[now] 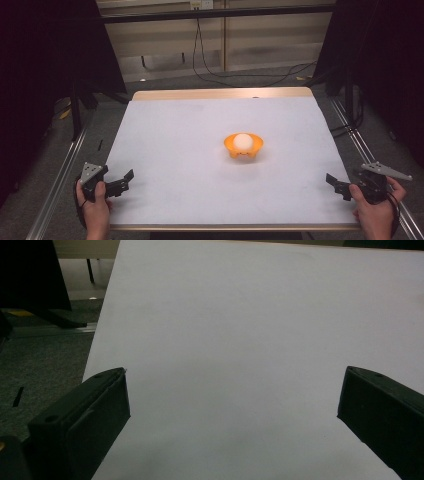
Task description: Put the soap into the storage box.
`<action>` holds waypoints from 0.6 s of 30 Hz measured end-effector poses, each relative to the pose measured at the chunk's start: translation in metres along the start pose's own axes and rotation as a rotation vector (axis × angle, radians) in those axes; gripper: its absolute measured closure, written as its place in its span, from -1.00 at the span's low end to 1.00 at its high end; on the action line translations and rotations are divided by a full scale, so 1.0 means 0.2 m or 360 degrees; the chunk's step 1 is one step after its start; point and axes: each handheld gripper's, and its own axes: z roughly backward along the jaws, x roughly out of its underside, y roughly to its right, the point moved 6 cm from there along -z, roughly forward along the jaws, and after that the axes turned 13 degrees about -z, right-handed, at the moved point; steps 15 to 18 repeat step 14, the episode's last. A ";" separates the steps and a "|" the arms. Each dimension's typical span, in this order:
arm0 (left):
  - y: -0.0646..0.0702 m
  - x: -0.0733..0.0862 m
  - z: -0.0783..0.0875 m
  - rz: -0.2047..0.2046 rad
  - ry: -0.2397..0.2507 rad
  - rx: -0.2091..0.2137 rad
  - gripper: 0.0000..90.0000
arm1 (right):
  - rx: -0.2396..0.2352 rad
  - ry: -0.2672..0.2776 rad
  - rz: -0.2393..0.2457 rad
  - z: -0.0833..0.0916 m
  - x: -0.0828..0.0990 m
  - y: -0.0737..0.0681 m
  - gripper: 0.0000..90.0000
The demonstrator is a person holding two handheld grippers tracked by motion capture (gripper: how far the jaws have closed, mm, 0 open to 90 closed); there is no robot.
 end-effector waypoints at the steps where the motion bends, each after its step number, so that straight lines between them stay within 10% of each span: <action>1: 0.00 0.00 0.00 0.0002 0.0000 0.0001 -1.00 | 0.0002 0.0003 0.0002 0.00 0.00 0.01 -1.00; 18: 0.00 0.00 0.00 0.0004 -0.0005 0.0005 -1.00 | -0.0046 0.0041 0.0036 0.02 0.02 0.00 -1.00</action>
